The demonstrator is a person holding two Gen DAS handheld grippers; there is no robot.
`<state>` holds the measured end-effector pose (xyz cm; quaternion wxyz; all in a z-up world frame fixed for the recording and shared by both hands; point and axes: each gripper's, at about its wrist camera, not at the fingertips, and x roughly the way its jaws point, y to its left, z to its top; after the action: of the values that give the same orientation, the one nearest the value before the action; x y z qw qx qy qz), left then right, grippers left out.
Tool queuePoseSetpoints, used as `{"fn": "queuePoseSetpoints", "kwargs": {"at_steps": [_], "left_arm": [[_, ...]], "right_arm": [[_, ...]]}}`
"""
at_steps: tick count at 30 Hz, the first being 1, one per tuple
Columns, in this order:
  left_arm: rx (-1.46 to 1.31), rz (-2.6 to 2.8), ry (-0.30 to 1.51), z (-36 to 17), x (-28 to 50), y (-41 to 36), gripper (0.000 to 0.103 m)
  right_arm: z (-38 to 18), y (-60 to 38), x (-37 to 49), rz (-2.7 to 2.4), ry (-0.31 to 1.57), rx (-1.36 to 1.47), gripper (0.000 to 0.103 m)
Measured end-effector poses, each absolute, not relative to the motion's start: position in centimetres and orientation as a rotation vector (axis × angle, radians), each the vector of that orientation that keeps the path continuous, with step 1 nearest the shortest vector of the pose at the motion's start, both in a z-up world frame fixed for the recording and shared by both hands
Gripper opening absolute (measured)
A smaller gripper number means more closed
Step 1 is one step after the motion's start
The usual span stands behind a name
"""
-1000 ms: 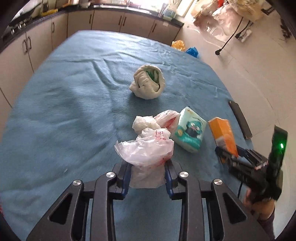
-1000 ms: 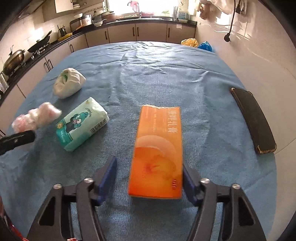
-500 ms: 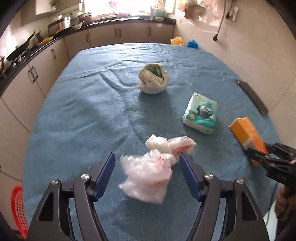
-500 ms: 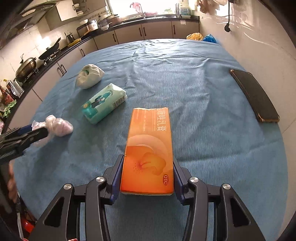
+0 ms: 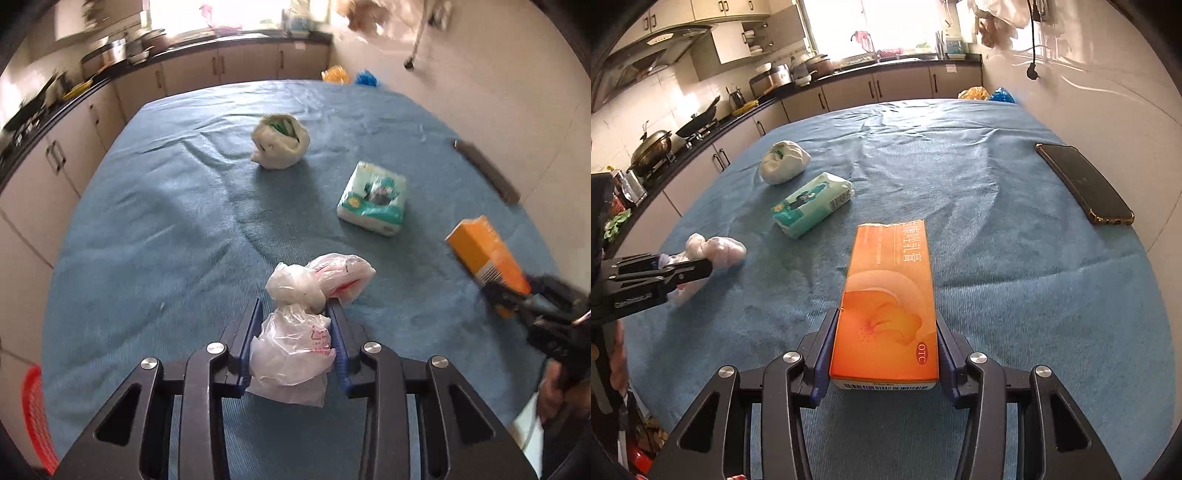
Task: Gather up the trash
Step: 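Carry the orange box and white plastic bags toward the red basket, then release the orange box and white bags into the red basket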
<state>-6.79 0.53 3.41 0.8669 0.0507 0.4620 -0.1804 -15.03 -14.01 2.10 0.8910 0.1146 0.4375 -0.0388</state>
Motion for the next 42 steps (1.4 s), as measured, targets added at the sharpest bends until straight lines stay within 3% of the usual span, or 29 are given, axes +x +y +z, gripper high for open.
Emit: {"fn": "queuePoseSetpoints", "kwargs": {"at_steps": [11, 22, 33, 42], "left_arm": [[-0.219, -0.285, 0.923, 5.1, -12.2, 6.3, 0.034], [-0.237, -0.054, 0.864, 6.8, -15.4, 13.7, 0.034], [-0.345, 0.206, 0.785, 7.2, -19.1, 25.8, 0.034], [-0.385, 0.324, 0.792, 5.0, -20.8, 31.3, 0.034]], "right_arm": [[3.5, -13.3, -15.6, -0.019, 0.892, 0.266, 0.051], [5.7, -8.3, -14.2, 0.150, 0.860, 0.252, 0.051], [6.6, 0.7, -11.5, 0.353, 0.875, 0.170, 0.051], [6.1, 11.3, -8.4, 0.549, 0.916, 0.093, 0.051]]}}
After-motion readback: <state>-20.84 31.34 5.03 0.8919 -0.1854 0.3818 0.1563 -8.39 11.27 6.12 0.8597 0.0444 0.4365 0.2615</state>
